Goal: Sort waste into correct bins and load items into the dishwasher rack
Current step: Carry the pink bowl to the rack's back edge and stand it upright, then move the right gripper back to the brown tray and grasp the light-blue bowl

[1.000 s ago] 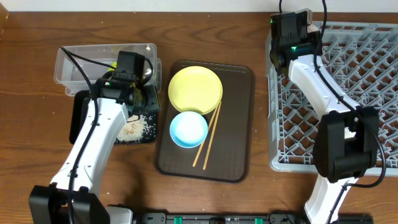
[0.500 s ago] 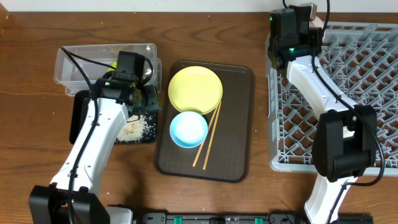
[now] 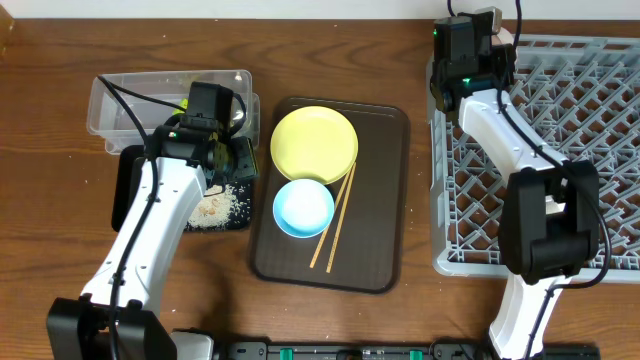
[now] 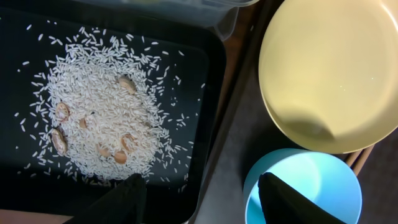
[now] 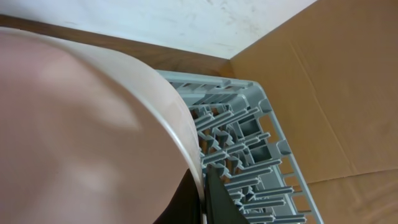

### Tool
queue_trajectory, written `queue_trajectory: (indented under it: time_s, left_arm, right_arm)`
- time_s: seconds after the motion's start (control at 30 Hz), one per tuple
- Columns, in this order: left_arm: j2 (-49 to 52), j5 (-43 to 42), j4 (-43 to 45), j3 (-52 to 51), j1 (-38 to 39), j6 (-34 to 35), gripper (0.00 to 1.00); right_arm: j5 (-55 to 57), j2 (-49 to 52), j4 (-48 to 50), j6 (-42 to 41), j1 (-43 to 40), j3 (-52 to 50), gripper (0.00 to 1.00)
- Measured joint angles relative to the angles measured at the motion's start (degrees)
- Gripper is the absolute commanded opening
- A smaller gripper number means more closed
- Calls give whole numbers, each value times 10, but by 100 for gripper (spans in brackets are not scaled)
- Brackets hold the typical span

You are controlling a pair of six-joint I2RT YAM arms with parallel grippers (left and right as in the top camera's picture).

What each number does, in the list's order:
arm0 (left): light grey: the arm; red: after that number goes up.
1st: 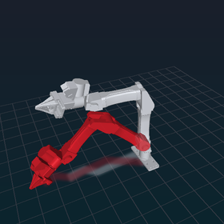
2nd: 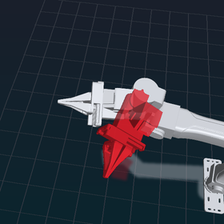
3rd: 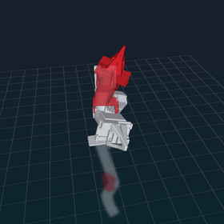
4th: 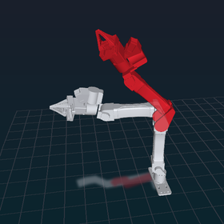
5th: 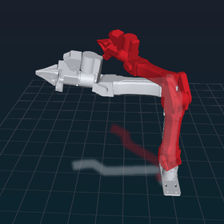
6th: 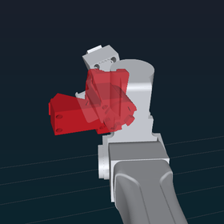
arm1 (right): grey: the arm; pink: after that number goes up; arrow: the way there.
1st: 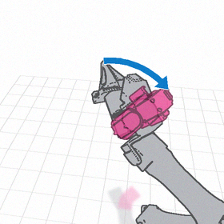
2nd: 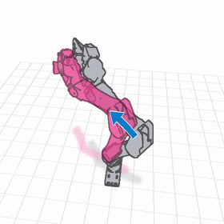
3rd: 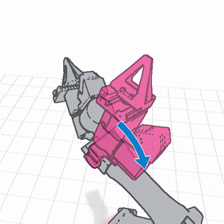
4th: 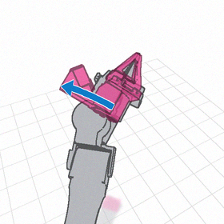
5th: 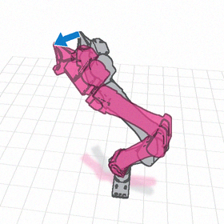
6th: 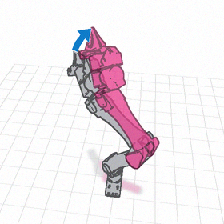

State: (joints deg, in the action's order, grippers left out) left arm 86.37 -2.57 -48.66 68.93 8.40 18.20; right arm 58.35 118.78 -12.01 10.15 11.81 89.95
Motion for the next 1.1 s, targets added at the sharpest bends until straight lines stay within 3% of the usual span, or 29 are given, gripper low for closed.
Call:
queue_trajectory:
  time_s: [0.2,0.5,0.73,1.1]
  left_arm:
    - [0,0,0,0,0,0,61]
    - [0,0,0,0,0,0,61]
    - [0,0,0,0,0,0,61]
    - [0,0,0,0,0,0,62]
  right_arm:
    - [10,0,6,0,1,0,1]
    - [56,15,108,43,4,-2,1]
    - [40,15,66,52,4,-2,1]
    - [35,15,-12,-5,19,-3,1]
